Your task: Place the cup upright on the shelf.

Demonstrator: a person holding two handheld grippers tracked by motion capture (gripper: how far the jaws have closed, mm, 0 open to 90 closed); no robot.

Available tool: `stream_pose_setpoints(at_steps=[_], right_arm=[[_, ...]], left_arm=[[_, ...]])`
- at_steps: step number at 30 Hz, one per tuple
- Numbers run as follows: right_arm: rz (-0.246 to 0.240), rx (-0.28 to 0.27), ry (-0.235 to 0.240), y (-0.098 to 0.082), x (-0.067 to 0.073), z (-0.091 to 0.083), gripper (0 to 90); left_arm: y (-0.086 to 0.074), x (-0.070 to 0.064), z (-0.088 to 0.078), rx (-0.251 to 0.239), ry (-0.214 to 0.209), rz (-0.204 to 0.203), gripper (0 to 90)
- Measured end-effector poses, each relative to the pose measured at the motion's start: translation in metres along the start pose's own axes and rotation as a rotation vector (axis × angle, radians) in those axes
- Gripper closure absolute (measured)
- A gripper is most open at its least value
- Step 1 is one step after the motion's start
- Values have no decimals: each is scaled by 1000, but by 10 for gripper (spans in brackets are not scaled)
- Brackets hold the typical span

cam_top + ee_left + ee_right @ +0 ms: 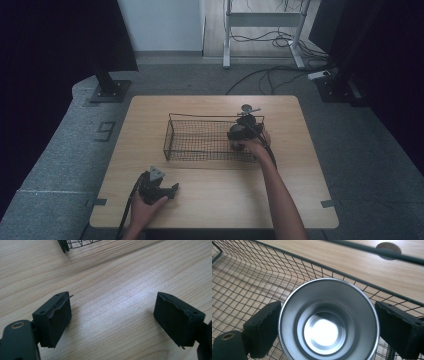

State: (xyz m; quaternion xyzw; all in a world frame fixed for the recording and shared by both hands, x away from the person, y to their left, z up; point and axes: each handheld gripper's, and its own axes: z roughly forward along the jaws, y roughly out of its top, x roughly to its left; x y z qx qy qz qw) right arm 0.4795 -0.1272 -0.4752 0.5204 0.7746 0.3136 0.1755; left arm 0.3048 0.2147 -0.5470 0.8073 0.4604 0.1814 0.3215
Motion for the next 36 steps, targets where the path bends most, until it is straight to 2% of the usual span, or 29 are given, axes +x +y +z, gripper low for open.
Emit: stream_pose_setpoints(at_steps=[6,10,21,31,36], right_arm=[[13,-39,-17,1,-2,-9,79],[19,-101,-25,1,-4,-19,85],[9,-188,9,-6,-3,-47,99],[-10,-245,49,-29,1,-70,112],[-27,-295,82,-50,5,-85,124]], left_arm=[[0,0,0,0,0,0,145],[0,0,0,0,0,0,145],[0,0,0,2,0,0,146],[0,0,0,2,0,0,145],[0,0,0,3,0,1,145]])
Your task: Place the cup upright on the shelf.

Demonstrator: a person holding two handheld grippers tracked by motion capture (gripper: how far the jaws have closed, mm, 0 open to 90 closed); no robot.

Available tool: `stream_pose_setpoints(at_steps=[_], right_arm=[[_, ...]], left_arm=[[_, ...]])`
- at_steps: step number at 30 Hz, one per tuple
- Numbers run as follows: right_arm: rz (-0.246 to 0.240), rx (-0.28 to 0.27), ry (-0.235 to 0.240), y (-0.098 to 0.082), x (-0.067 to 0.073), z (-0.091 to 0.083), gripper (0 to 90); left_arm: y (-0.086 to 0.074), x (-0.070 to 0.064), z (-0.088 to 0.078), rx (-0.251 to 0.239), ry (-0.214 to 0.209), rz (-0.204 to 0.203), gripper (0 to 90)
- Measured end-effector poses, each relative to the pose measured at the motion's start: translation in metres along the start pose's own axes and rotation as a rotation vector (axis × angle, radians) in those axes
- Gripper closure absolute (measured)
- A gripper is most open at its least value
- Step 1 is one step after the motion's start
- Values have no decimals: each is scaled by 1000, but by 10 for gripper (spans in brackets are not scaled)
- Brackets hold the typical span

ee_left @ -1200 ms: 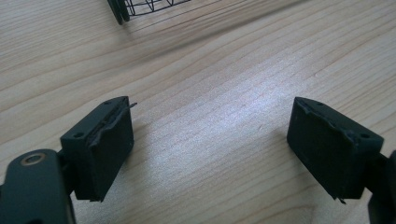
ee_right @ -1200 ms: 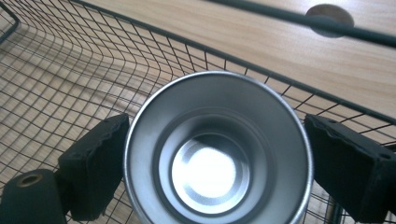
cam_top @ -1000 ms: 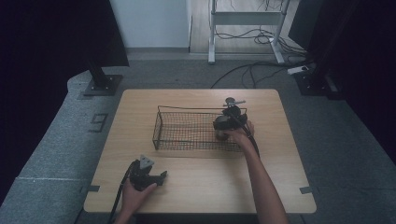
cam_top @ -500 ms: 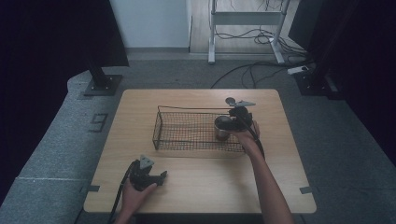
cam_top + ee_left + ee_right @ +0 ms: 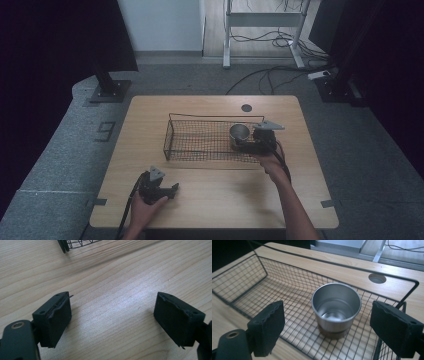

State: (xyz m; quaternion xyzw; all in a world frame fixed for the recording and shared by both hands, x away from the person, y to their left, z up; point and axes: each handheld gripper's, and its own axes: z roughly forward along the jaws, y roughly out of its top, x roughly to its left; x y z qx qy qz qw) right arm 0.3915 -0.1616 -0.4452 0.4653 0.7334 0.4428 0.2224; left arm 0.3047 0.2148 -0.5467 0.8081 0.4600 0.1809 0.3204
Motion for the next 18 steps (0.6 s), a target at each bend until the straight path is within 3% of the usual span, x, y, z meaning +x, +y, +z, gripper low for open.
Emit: stream_pose_setpoints(at_steps=[18], right_arm=[[-4,-86,27,-56,9,-51,135]], left_arm=[[0,0,0,-2,0,-1,146]])
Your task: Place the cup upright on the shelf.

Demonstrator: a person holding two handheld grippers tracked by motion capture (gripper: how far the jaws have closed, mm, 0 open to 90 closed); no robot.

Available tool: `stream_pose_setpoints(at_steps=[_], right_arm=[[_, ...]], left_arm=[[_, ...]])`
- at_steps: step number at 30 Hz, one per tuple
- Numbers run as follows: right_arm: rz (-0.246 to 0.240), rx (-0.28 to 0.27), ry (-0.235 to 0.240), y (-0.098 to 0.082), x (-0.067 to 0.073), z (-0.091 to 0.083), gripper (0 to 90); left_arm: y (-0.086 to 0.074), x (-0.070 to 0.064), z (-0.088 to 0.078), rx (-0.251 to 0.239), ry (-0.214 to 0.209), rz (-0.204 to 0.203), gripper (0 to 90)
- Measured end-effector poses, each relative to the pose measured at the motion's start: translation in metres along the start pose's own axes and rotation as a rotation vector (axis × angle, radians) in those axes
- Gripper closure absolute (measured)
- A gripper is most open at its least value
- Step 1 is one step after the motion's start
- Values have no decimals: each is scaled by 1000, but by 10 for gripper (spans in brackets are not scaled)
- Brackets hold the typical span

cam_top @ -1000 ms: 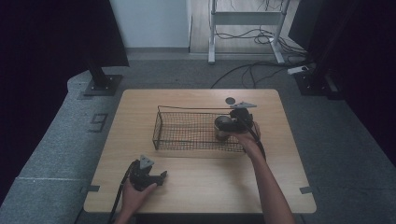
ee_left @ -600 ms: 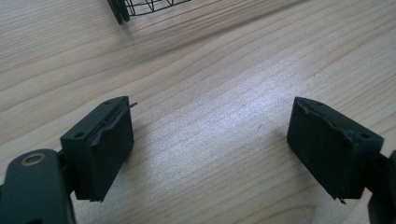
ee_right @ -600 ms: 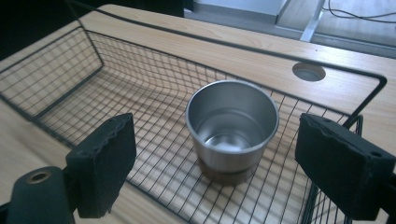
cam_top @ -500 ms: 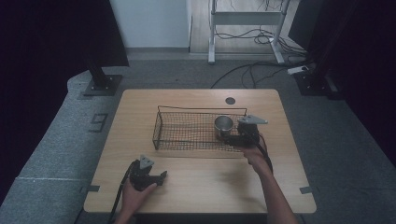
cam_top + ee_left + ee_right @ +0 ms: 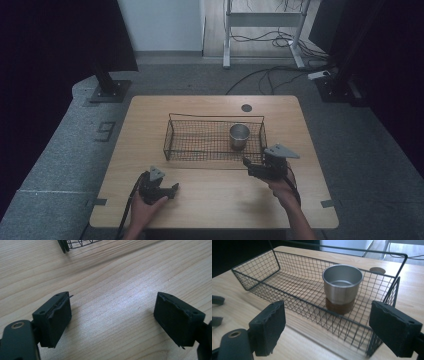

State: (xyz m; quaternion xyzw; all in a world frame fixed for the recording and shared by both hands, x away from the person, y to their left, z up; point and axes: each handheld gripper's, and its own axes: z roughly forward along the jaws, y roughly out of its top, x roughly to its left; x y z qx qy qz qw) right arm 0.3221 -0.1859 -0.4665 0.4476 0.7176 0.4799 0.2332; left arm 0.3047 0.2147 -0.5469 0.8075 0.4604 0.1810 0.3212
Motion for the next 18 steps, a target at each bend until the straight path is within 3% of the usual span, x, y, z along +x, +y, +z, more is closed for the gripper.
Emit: stream_pose_setpoints(at_steps=[9,18], right_arm=[[2,15,5,-23,-2,-22,150],[27,47,-16,-42,-9,-24,153]], left_arm=[[0,0,0,0,0,0,146],[0,0,0,0,0,0,146]])
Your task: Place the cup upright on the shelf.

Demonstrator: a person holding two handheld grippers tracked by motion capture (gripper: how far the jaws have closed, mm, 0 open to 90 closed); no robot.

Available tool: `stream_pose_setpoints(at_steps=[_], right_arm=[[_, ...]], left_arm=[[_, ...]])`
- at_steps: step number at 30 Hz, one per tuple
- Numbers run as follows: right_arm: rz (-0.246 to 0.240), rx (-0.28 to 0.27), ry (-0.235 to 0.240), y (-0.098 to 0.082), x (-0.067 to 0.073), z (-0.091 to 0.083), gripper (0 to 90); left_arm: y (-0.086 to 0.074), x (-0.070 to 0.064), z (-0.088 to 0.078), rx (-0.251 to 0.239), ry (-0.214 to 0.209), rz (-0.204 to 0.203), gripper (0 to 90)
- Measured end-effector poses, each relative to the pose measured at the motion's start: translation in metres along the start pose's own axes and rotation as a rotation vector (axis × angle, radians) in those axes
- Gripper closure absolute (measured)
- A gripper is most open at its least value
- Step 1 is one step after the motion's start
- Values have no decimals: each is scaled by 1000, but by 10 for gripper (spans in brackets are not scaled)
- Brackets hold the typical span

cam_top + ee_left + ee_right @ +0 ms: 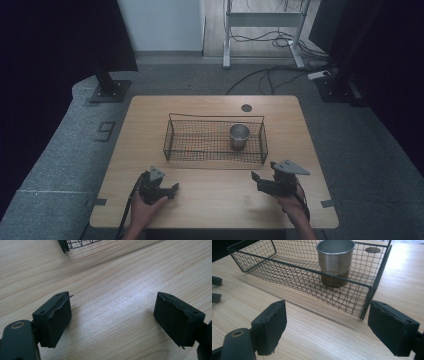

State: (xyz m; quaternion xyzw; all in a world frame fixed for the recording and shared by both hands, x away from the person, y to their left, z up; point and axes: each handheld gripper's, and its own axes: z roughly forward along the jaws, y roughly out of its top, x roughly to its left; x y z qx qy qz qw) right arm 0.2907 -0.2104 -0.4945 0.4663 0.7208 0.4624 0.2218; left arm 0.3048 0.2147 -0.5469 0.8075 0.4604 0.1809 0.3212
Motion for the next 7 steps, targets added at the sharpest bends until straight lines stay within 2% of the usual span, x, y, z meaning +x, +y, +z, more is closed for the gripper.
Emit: stream_pose_setpoints(at_steps=[7], right_arm=[[7,4,-9,-5,-2,4,154]], left_arm=[[0,0,0,0,0,0,145]])
